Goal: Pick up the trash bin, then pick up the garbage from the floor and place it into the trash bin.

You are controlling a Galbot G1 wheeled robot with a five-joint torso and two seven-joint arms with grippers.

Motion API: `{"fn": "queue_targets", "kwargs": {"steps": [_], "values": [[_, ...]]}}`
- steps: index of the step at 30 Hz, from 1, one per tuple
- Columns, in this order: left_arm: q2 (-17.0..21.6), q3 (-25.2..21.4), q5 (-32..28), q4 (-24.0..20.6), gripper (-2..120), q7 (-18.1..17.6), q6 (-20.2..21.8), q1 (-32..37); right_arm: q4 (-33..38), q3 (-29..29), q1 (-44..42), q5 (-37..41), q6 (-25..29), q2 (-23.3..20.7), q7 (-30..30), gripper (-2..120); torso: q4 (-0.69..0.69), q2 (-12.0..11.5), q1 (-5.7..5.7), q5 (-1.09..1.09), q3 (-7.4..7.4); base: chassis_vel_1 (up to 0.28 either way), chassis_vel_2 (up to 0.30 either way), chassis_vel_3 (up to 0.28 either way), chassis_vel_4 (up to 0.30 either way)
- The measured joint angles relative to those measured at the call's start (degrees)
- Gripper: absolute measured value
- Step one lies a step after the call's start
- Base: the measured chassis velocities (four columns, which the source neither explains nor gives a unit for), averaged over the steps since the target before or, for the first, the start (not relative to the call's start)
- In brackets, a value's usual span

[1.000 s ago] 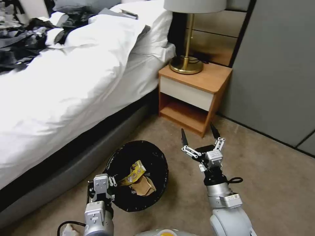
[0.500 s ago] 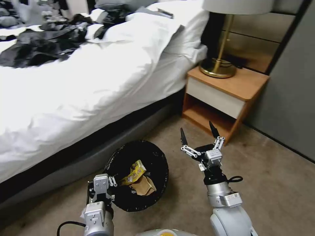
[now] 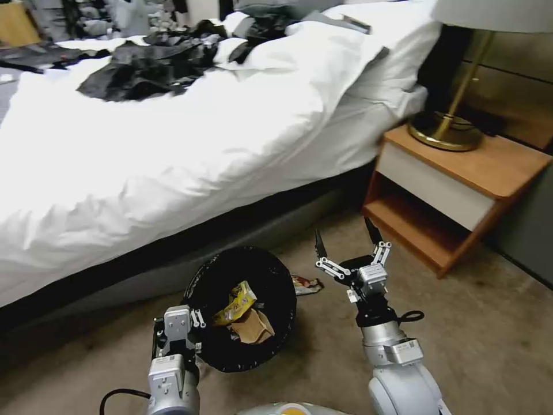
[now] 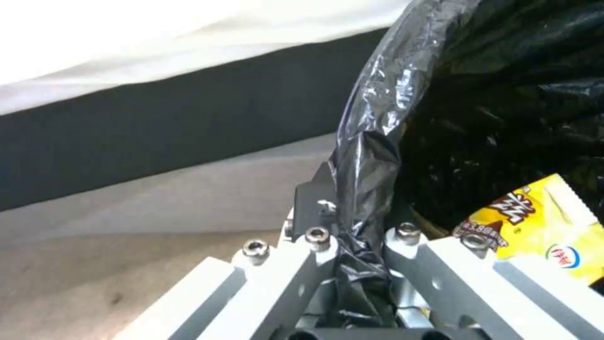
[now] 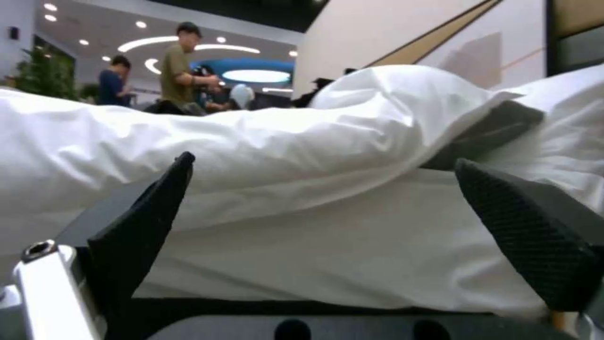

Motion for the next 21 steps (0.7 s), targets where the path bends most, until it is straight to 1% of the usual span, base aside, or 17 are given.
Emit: {"fn": "queue_targets", "kwargs": {"steps": [10, 15, 21], "values": [[0.0, -0.1, 0.0, 0.2, 0, 0.1, -0.8, -0.2, -0.4, 0.1, -0.6, -0.2, -0.3, 0.1, -0.1, 100, 0.02, 0.0, 0.0, 0.0, 0.0, 0.088, 0.089, 0.083, 0.102], [0.0, -0.1, 0.0, 0.3, 0, 0.2, -0.9, -0.2, -0.4, 0.9, -0.7, -0.2, -0.4, 0.0, -0.1, 100, -0.02, 0.0, 0.0, 0.0, 0.0, 0.0, 0.0, 0.0, 0.0], [0.0, 0.0, 0.0, 0.3, 0, 0.2, -1.0, -0.1, -0.5, 1.9, -0.9, 0.5, -0.3, -0.5, -1.3, 100, 0.0, 0.0, 0.0, 0.0, 0.0, 0.0, 0.0, 0.0, 0.0]]}}
